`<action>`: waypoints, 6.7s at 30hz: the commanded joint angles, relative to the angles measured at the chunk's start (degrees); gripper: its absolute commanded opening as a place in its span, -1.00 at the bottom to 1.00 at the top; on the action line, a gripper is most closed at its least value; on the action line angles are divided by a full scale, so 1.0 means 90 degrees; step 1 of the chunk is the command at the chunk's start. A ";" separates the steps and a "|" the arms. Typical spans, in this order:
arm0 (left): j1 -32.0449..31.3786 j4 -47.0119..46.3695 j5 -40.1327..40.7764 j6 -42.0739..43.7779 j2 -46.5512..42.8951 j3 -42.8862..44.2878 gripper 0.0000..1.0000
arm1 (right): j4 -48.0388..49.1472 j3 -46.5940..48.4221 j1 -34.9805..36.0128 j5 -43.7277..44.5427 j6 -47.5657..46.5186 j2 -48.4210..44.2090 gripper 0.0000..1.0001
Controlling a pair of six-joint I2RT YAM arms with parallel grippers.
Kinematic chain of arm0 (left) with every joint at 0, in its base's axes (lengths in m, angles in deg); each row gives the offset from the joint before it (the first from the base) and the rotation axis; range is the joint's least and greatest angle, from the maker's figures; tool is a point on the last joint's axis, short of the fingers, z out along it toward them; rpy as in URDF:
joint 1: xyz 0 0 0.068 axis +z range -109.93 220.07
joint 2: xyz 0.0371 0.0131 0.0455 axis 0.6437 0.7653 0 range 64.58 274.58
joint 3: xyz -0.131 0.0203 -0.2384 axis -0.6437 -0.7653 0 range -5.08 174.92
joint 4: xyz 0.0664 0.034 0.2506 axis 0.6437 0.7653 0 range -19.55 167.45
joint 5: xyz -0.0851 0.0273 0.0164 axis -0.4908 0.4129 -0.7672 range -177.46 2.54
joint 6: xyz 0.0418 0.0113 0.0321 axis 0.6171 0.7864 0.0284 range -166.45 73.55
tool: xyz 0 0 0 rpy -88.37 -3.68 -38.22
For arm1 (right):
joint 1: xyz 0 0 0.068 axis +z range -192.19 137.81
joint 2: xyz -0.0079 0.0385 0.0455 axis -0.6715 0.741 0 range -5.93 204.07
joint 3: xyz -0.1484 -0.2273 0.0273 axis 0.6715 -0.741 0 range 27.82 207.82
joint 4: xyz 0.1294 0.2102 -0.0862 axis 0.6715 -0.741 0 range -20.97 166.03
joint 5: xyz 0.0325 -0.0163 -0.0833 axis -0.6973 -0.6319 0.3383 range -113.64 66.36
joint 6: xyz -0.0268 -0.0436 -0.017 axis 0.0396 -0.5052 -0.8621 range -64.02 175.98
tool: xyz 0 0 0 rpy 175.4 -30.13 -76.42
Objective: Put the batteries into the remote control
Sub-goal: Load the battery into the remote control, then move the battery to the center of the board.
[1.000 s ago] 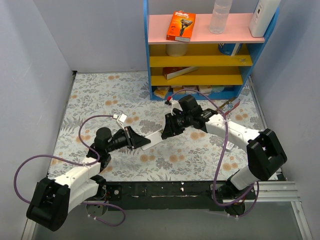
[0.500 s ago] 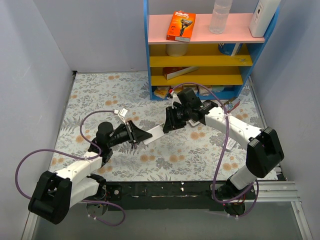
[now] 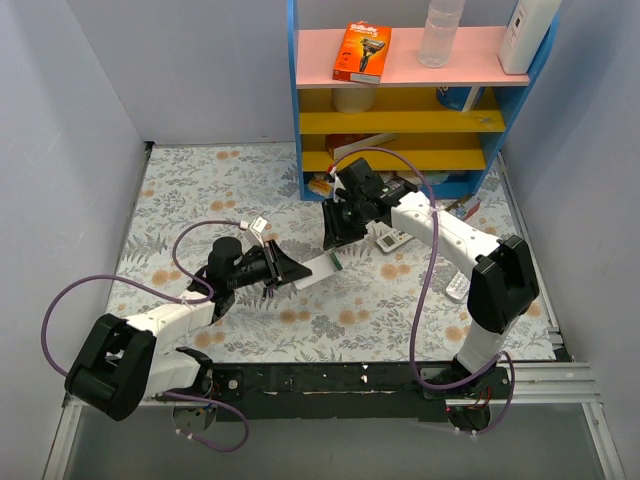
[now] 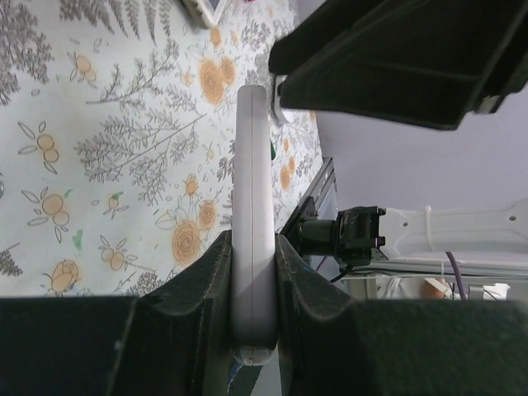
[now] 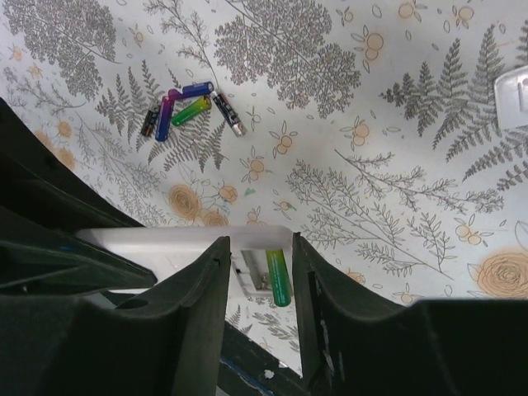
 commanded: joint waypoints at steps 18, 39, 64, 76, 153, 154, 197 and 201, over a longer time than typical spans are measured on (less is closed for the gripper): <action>-0.0090 -0.0812 -0.0249 -0.0193 -0.0276 -0.0350 -1.00 | 0.1243 -0.1616 -0.0784 -0.1769 -0.0743 -0.1358 -0.08; -0.0041 -0.2034 -0.0836 -0.0622 -0.0618 -0.0370 -1.00 | 0.4721 -0.3983 -0.1752 -0.5160 0.0409 -0.2433 0.25; -0.0041 -0.3118 -0.1324 -0.1287 -0.0355 -0.0155 -1.00 | 0.6732 -0.4668 -0.1723 -0.5482 0.1795 -0.2414 -0.65; -0.0158 -0.3421 -0.1597 -0.1443 -0.0140 0.0060 -1.00 | 0.7251 -0.4317 -0.1557 -0.4907 0.2099 -0.2063 -0.66; 0.0135 0.7292 0.6645 0.1369 -0.5745 0.1652 -1.00 | 0.1686 0.0478 0.2056 -0.0324 -0.5077 0.1902 0.07; 0.0125 0.7311 0.6654 0.1350 -0.5735 0.1671 -1.00 | 0.1607 0.0517 0.2056 -0.0442 -0.5523 0.1961 0.07; 0.0125 0.7204 0.6000 0.1321 -0.5306 0.1886 -1.00 | 0.0952 0.1719 0.1988 -0.0756 -0.6788 0.3055 -0.10; 0.0125 0.7204 0.6000 0.1311 -0.5306 0.1877 -1.00 | 0.0864 0.1768 0.1968 -0.0804 -0.6817 0.3153 -0.11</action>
